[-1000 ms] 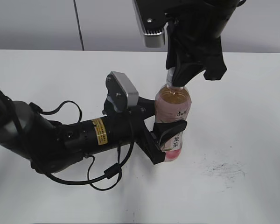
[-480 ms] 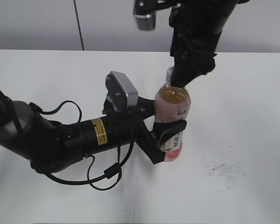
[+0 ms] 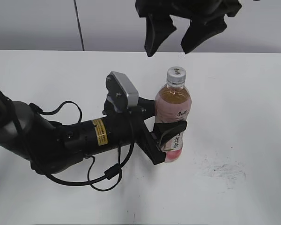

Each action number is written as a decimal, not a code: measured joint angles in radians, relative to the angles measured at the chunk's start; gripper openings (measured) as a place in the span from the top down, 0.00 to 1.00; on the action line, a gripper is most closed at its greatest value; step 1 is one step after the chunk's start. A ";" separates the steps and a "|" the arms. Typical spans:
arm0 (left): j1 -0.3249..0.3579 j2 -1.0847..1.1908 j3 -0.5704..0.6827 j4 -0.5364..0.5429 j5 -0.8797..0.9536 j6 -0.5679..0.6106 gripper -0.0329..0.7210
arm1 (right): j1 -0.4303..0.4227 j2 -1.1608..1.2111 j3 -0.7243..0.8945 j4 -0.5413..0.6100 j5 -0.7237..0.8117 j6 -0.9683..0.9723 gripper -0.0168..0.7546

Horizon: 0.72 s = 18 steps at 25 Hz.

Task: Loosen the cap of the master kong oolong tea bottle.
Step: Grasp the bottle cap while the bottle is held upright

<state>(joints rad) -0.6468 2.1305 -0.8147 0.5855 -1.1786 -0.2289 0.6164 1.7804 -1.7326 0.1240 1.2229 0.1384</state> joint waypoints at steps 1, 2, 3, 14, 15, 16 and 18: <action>0.000 0.000 0.000 0.000 0.000 0.000 0.43 | 0.000 0.000 0.016 0.000 0.000 0.012 0.25; 0.000 0.000 0.000 0.000 0.000 0.000 0.43 | 0.000 0.000 0.029 0.000 0.000 0.017 0.25; 0.000 0.000 0.000 0.000 0.000 0.000 0.43 | 0.000 0.000 0.041 0.001 0.000 0.023 0.25; 0.000 0.000 0.000 0.000 0.000 0.000 0.43 | 0.000 0.000 0.103 -0.008 0.000 0.032 0.43; 0.000 0.000 0.000 0.000 0.000 0.000 0.43 | 0.000 0.000 0.103 -0.014 0.000 0.032 0.51; 0.000 0.000 0.000 0.000 0.000 0.000 0.43 | 0.000 0.000 0.103 -0.019 0.000 0.030 0.60; 0.000 0.000 0.000 0.000 0.000 0.000 0.43 | 0.000 0.000 0.103 -0.024 0.000 0.010 0.63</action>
<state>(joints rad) -0.6468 2.1305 -0.8147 0.5855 -1.1786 -0.2289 0.6164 1.7804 -1.6294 0.1001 1.2229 0.1489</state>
